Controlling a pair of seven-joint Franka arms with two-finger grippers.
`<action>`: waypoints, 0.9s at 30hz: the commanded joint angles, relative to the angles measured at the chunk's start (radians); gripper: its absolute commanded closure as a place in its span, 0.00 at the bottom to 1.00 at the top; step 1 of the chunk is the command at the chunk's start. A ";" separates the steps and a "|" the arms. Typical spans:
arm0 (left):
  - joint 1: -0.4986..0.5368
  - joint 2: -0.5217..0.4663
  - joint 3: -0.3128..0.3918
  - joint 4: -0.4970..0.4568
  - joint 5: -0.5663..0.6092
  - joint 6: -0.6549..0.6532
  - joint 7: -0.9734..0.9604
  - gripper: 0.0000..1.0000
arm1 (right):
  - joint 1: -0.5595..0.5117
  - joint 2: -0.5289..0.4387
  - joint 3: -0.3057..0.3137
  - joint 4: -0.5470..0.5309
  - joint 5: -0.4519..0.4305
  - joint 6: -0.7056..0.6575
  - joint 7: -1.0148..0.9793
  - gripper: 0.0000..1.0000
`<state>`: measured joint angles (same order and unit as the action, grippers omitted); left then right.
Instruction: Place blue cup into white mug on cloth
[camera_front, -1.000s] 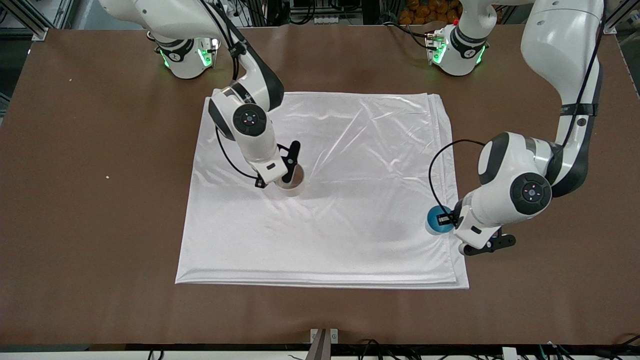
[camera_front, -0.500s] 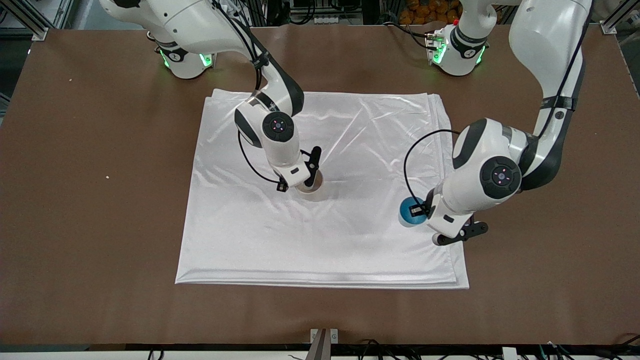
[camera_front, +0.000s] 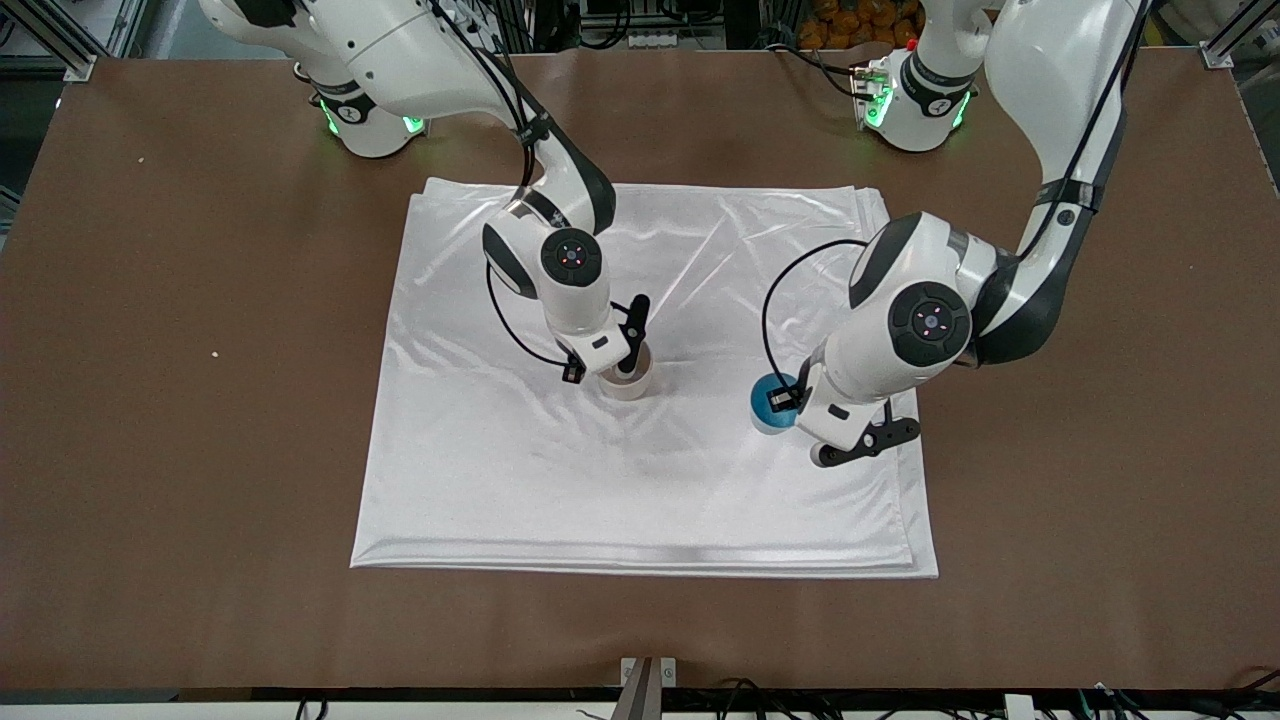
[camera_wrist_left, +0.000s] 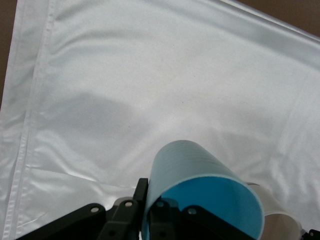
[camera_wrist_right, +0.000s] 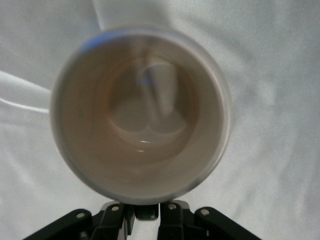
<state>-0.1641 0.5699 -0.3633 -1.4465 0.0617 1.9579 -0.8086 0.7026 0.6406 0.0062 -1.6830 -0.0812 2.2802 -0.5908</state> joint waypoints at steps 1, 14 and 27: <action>-0.035 -0.010 0.004 -0.006 -0.010 -0.013 -0.049 1.00 | 0.009 0.001 -0.008 0.023 -0.022 -0.008 0.029 0.51; -0.153 0.011 0.014 -0.003 -0.007 -0.001 -0.121 1.00 | -0.032 -0.219 -0.011 -0.069 -0.017 -0.053 0.031 0.27; -0.230 0.031 0.015 0.046 -0.008 0.035 -0.204 1.00 | -0.116 -0.484 -0.011 -0.164 -0.017 -0.191 0.022 0.00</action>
<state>-0.3662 0.5864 -0.3594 -1.4411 0.0617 1.9919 -0.9837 0.6216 0.2762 -0.0128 -1.7811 -0.0815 2.1424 -0.5790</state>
